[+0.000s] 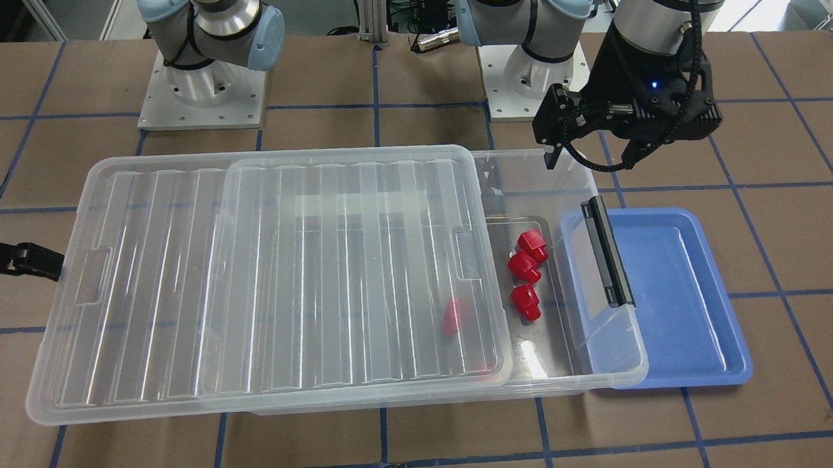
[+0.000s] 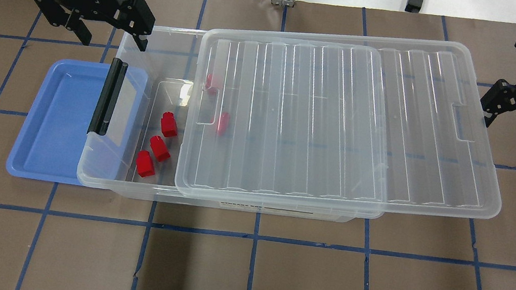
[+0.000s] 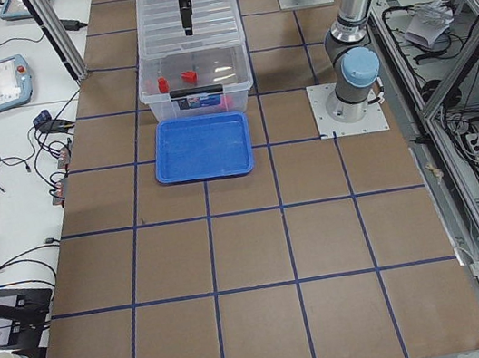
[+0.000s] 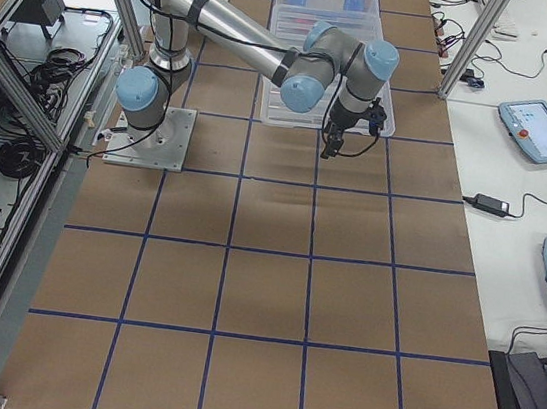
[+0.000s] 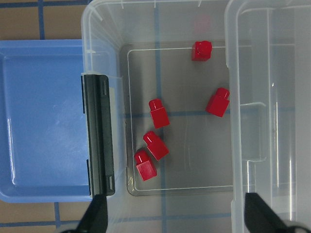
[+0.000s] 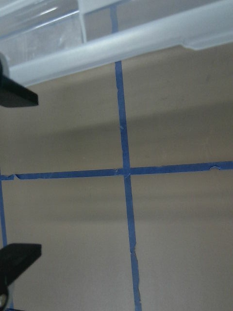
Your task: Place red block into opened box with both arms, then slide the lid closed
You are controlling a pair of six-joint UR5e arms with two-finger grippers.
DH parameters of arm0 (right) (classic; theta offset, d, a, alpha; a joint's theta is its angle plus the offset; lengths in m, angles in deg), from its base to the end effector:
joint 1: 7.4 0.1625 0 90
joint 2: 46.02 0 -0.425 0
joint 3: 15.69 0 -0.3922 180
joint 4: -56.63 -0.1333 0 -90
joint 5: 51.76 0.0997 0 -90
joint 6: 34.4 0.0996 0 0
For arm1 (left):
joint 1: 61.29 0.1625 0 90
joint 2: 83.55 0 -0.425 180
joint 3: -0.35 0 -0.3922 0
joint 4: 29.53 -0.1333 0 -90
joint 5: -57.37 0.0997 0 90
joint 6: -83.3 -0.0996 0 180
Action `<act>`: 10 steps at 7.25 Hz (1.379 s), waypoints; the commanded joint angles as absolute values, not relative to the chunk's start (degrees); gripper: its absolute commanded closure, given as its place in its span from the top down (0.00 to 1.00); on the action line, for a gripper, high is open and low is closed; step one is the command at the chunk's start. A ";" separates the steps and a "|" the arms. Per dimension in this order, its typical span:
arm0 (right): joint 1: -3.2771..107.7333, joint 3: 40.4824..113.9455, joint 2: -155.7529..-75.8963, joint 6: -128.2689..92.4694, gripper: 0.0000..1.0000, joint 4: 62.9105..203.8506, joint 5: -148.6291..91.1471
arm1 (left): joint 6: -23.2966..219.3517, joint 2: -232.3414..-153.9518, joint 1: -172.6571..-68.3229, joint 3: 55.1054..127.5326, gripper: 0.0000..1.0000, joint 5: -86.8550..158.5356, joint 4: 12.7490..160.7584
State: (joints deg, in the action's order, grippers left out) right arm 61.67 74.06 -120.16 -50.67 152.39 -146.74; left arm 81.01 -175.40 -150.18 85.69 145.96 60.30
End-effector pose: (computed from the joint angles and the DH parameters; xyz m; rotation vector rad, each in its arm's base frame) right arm -0.0890 -0.5817 0.3510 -0.1144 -3.0980 -0.2962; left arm -0.1258 -0.5127 0.5123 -0.0331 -3.1173 0.0822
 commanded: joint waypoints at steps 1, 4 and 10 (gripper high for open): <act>64.82 74.57 -120.20 -46.30 1.00 152.43 -146.68 | 81.01 -175.40 -150.15 85.60 1.00 145.97 60.30; 69.05 74.66 -120.37 -39.52 1.00 152.61 -146.60 | 81.01 -175.40 -150.24 85.60 1.00 145.97 60.30; 75.02 74.75 -120.11 -31.94 1.00 152.87 -143.96 | 81.01 -175.13 -150.24 85.60 1.00 146.06 60.30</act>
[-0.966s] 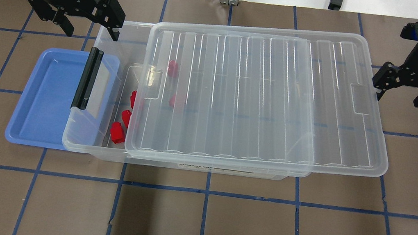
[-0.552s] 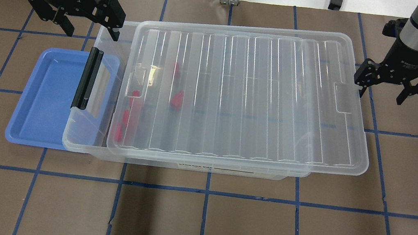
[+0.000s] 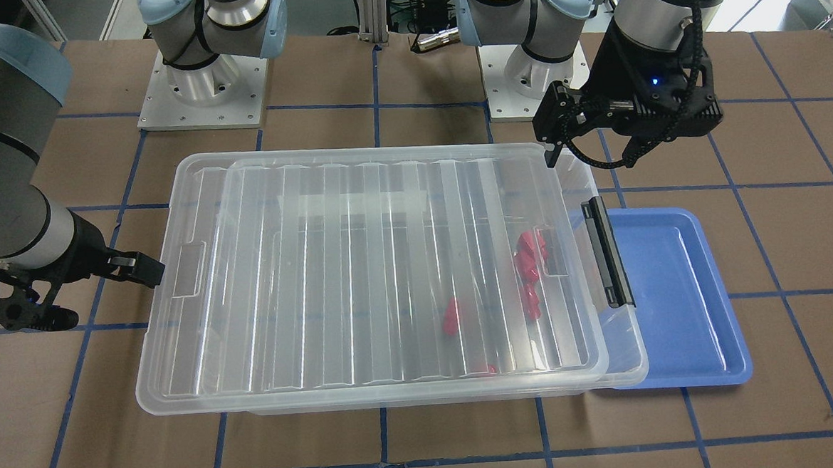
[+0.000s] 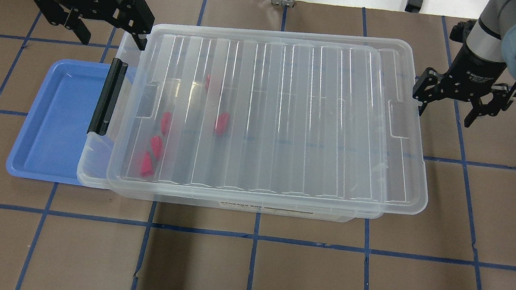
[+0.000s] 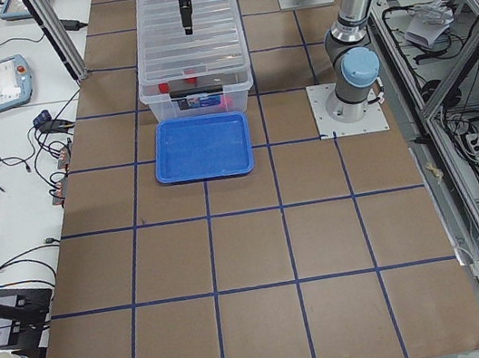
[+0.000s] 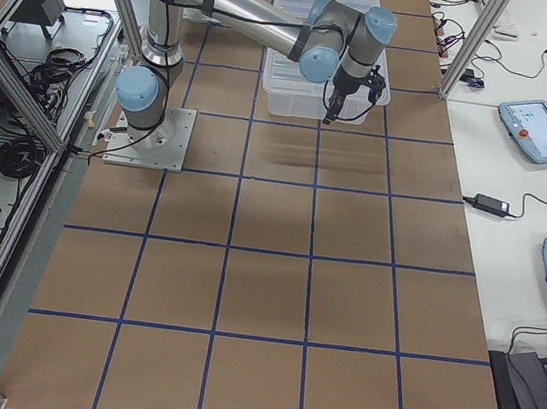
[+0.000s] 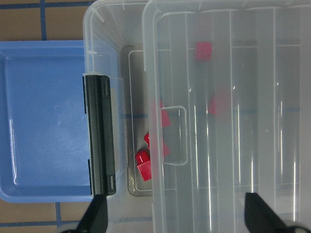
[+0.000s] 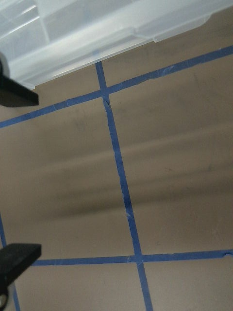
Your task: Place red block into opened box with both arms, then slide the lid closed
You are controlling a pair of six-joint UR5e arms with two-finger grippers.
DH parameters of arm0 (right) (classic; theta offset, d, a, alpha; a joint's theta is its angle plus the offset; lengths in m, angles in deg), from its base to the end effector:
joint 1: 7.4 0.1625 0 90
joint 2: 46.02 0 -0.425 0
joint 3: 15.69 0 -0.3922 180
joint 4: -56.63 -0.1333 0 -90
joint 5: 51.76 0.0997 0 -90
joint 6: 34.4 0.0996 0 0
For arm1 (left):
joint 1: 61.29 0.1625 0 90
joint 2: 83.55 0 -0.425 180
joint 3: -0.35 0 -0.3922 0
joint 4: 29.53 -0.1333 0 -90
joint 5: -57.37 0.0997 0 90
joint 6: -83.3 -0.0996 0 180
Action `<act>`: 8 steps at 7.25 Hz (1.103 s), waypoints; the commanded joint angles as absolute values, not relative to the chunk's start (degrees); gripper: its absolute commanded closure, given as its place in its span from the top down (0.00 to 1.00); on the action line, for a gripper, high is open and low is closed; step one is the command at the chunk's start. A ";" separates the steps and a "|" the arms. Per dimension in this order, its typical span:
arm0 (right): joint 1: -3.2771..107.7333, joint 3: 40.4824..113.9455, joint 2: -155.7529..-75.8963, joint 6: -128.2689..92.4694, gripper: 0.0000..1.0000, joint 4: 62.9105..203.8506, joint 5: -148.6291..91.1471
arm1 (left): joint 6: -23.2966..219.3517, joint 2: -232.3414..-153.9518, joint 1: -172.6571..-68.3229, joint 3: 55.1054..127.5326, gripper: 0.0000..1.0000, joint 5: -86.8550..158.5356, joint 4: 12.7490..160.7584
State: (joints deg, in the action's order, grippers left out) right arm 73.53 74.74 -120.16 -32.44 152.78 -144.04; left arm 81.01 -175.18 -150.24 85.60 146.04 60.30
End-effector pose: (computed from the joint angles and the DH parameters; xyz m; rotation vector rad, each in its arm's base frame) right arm 0.0374 -0.5864 0.3458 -0.2925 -3.0867 -0.2784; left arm -0.1263 -0.5114 0.5150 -0.0348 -3.1186 0.0906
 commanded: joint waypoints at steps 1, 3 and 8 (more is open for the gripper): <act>75.39 74.83 -120.02 -31.16 1.00 152.79 -143.96 | 81.01 -175.05 -150.24 85.60 1.00 146.06 60.30; 75.39 74.83 -120.02 -31.15 1.00 152.79 -143.87 | 81.01 -174.87 -150.24 85.60 1.00 146.06 60.30; 75.65 70.00 -127.03 -31.15 1.00 152.09 -143.27 | 81.01 -174.87 -150.24 85.60 1.00 146.06 60.30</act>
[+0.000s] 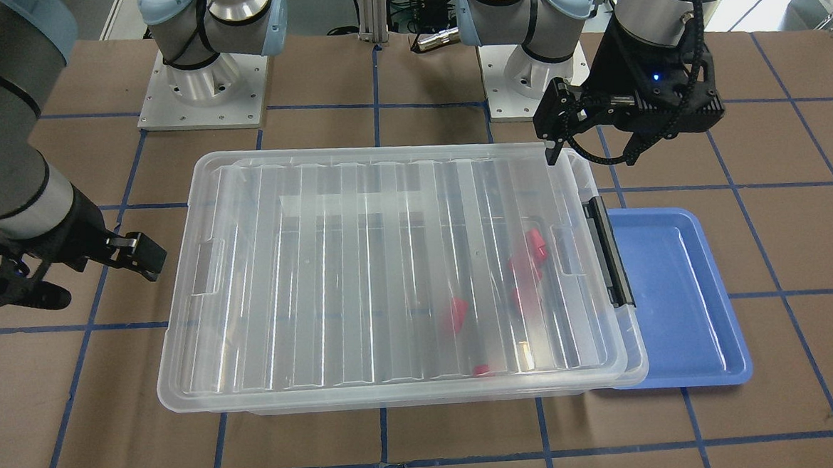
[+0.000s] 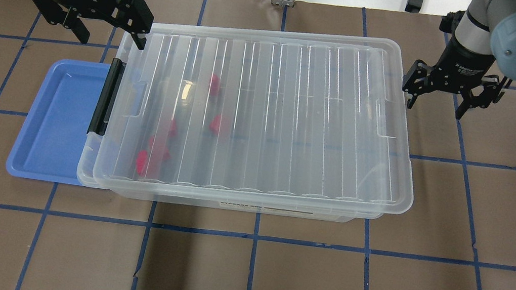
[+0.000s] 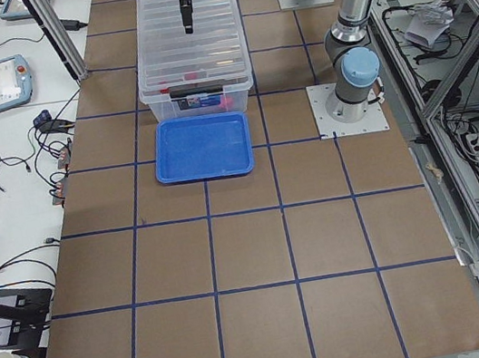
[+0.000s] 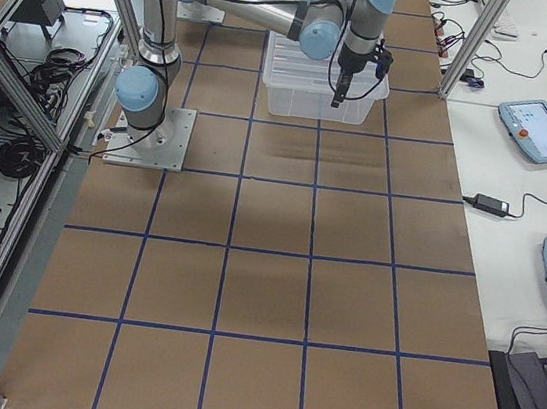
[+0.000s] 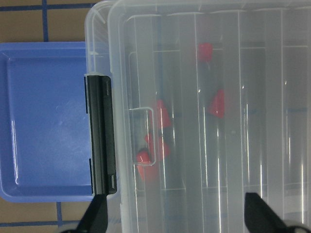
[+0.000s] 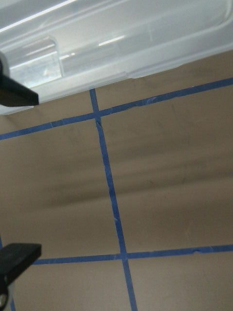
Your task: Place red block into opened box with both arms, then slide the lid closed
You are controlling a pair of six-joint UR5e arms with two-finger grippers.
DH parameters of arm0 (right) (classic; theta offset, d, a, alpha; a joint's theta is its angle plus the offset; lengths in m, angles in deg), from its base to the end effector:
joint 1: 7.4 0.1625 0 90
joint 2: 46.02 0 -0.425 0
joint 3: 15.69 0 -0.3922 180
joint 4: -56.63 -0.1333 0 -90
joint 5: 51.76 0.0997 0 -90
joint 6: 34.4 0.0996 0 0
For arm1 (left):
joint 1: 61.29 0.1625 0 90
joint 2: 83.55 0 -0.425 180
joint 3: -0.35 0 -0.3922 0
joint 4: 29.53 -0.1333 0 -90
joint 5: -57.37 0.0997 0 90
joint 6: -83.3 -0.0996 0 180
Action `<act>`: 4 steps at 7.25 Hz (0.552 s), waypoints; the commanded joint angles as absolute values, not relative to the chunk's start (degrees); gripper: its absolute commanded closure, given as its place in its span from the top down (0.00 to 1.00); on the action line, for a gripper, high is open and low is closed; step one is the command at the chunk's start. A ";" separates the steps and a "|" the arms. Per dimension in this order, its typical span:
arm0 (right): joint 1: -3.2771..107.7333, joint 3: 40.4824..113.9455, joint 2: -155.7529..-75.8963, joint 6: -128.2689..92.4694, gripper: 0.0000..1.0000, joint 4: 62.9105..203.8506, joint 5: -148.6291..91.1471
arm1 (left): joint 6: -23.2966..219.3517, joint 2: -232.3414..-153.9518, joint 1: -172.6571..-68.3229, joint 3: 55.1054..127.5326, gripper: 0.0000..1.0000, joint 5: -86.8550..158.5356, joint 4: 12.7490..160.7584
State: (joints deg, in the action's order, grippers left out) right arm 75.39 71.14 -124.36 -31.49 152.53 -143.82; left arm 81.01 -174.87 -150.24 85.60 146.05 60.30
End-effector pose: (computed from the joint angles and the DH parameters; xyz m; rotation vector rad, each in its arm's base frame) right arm 0.0573 -0.5807 0.4169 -0.2727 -3.0945 -0.0723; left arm -0.1263 -0.5094 0.5177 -0.0349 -3.1186 0.0990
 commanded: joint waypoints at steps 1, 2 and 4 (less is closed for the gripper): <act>76.96 70.35 -130.71 -30.80 1.00 150.95 -140.12 | 81.01 -174.78 -150.24 85.60 1.00 146.06 60.30; 78.54 70.70 -132.40 -30.62 1.00 148.24 -140.09 | 81.01 -174.78 -150.24 85.60 1.00 146.06 60.30; 81.53 73.06 -132.85 -28.18 1.00 147.86 -140.88 | 81.10 -175.30 -150.24 85.08 1.00 146.32 60.30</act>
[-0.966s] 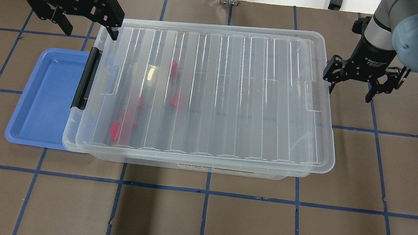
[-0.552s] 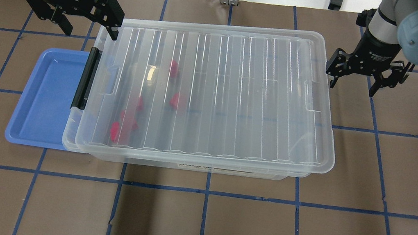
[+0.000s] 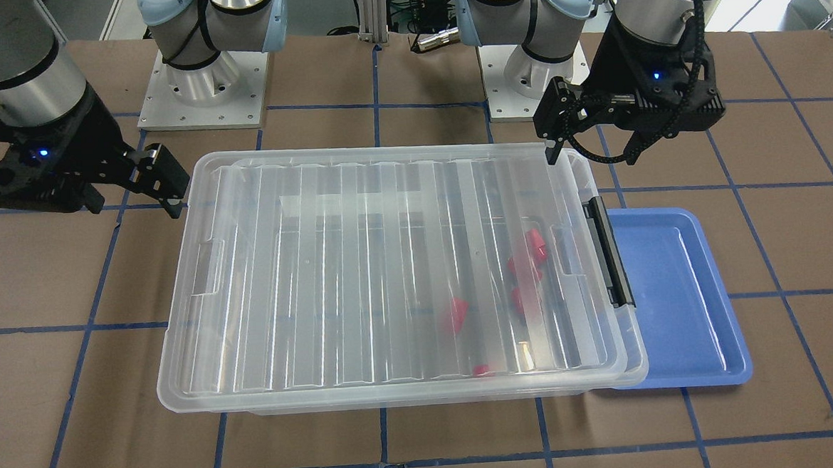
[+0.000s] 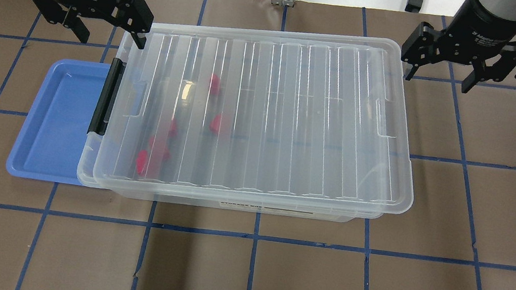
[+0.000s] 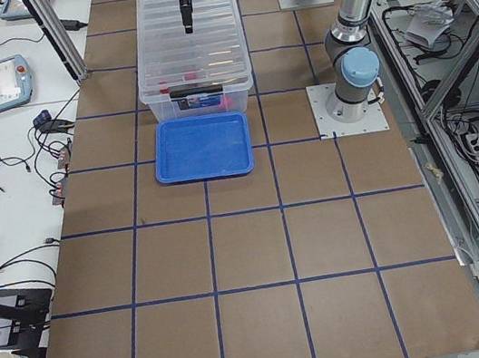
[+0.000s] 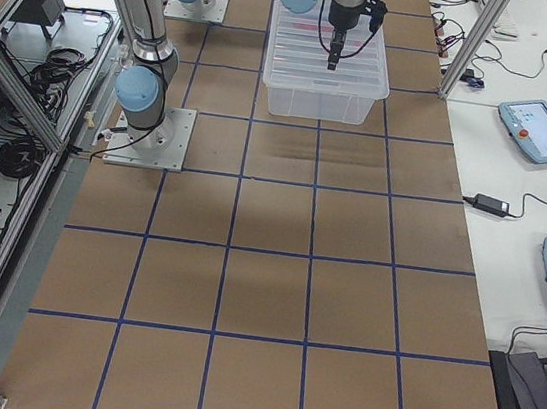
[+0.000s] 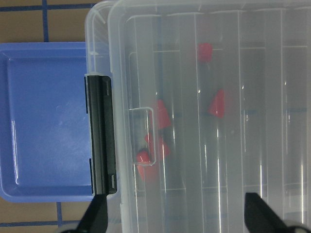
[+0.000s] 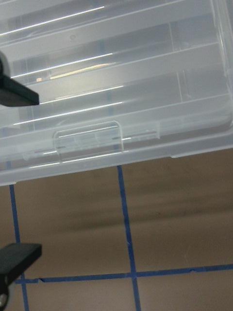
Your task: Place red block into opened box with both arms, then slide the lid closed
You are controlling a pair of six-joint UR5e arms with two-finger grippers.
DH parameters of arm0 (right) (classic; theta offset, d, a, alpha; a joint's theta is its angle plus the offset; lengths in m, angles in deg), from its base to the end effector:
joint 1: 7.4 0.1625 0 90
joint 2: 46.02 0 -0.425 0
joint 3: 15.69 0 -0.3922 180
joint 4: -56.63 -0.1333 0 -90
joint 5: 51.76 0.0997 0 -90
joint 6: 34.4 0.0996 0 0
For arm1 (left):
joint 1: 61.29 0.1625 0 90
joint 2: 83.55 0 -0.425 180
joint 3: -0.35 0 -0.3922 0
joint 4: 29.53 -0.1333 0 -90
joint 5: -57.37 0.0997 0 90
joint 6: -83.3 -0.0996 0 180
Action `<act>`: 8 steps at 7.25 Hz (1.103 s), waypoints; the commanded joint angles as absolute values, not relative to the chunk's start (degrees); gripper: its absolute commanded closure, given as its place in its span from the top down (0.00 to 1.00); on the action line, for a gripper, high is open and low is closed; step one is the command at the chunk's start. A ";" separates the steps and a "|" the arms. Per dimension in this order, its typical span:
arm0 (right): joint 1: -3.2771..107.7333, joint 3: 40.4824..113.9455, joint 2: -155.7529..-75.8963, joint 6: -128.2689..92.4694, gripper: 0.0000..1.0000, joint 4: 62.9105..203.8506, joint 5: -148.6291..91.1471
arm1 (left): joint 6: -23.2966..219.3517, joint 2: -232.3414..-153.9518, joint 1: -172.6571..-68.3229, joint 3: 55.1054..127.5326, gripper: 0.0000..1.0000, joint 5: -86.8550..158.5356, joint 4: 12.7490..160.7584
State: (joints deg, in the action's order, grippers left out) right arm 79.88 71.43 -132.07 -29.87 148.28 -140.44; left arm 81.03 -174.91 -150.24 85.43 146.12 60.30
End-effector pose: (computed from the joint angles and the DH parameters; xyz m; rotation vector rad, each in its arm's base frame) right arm 0.1107 -0.5280 0.4806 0.1970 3.1121 -0.0152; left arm -0.1262 -0.5099 0.5189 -0.0343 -3.1198 0.1025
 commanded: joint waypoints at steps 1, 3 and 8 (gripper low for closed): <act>81.63 73.69 -133.46 -27.38 1.00 147.86 -140.71 | 81.10 -174.79 -150.24 85.51 1.00 147.01 60.56; 81.11 73.34 -133.47 -27.72 1.00 147.86 -140.27 | 82.06 -175.48 -150.24 85.43 1.00 149.31 61.35; 80.93 73.78 -134.44 -27.81 1.00 148.30 -140.01 | 81.98 -175.93 -150.15 84.99 1.00 149.57 60.83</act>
